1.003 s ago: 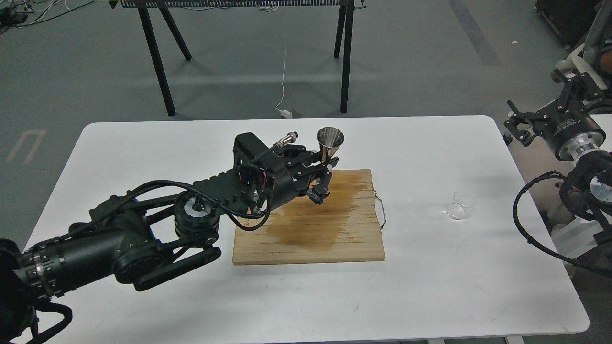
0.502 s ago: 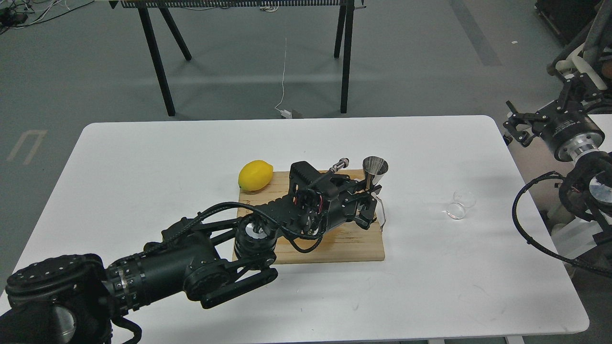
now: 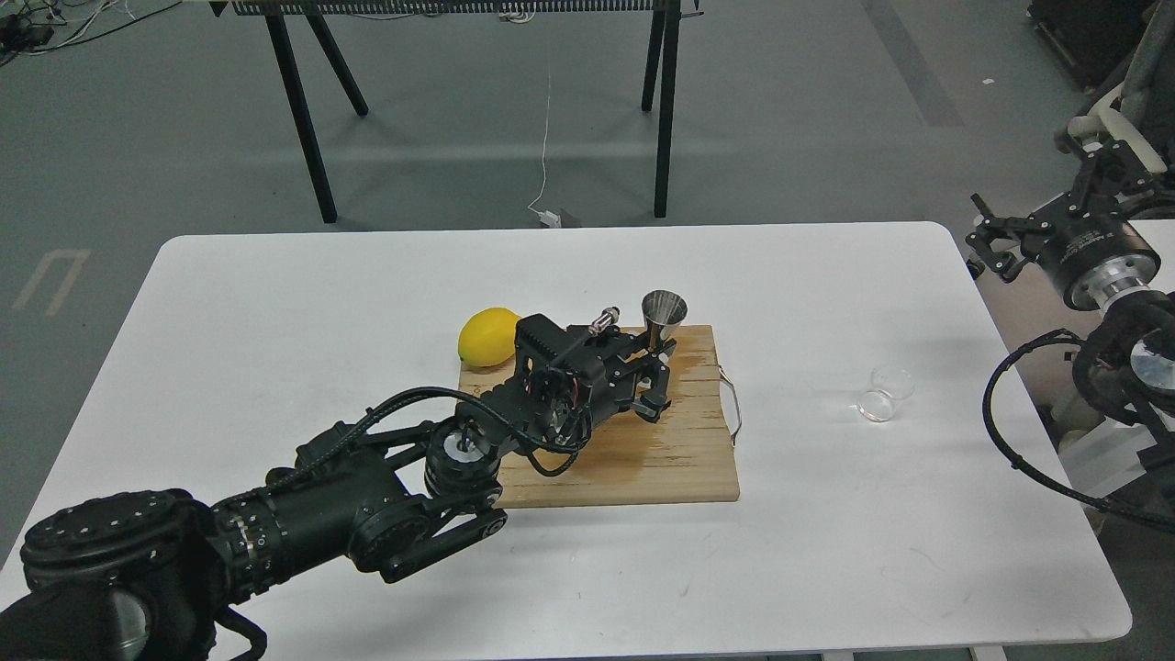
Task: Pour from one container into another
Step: 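Carry the jigger with the left gripper onto the wooden board, then lower the jigger upright onto the board beside the lemon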
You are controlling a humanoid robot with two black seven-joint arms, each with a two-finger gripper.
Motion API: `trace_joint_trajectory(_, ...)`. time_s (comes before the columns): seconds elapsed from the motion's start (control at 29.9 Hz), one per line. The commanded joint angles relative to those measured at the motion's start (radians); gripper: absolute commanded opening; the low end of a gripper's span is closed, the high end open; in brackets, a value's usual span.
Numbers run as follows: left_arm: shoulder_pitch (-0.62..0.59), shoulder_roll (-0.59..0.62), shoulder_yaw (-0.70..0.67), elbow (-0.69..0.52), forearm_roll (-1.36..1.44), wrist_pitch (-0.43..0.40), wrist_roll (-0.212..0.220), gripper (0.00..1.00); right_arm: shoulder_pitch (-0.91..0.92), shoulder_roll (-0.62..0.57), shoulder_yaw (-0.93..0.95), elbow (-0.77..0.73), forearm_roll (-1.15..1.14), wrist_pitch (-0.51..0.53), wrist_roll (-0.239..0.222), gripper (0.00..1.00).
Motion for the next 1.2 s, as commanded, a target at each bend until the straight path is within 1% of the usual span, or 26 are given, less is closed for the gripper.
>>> trace_joint_trajectory(0.0, 0.015, 0.0, 0.001, 0.017, 0.0, 0.013, -0.006, 0.0, 0.0, 0.0, 0.0, 0.0, 0.0, 0.0, 0.0, 0.99)
trace_joint_trajectory(0.23, 0.067, 0.0, -0.001, 0.018, 0.0, 0.03, -0.011, 0.0, -0.001, 0.0, 0.0, 0.002, 0.0, 0.0, 0.0, 0.99)
trace_joint_trajectory(0.43, 0.071, 0.0, -0.002, 0.041, 0.0, 0.033, -0.016, 0.0, -0.001, 0.0, 0.0, 0.003, 0.0, 0.0, 0.0, 0.99)
trace_joint_trajectory(0.67, 0.083, 0.0, -0.002, 0.058, 0.0, 0.033, -0.02, 0.05, -0.003, -0.001, 0.0, 0.002, 0.0, 0.0, 0.0, 0.99)
trace_joint_trajectory(0.84, 0.084, 0.0, -0.001, 0.067, 0.0, 0.033, -0.02, 0.16, -0.003, -0.001, 0.0, 0.002, -0.002, 0.0, 0.0, 0.99)
trace_joint_trajectory(0.9, 0.084, 0.0, -0.002, 0.067, 0.0, 0.033, -0.023, 0.24, -0.003, -0.001, 0.0, 0.002, -0.002, 0.0, 0.0, 0.99)
trace_joint_trajectory(1.07, 0.086, 0.0, -0.001, 0.067, 0.0, 0.033, -0.028, 0.31, -0.003, -0.001, 0.0, 0.002, -0.002, 0.0, 0.0, 0.99)
trace_joint_trajectory(1.17, 0.091, 0.0, -0.001, 0.067, 0.0, 0.038, -0.028, 0.37, -0.003, -0.003, 0.0, 0.002, -0.002, 0.0, 0.0, 0.99)
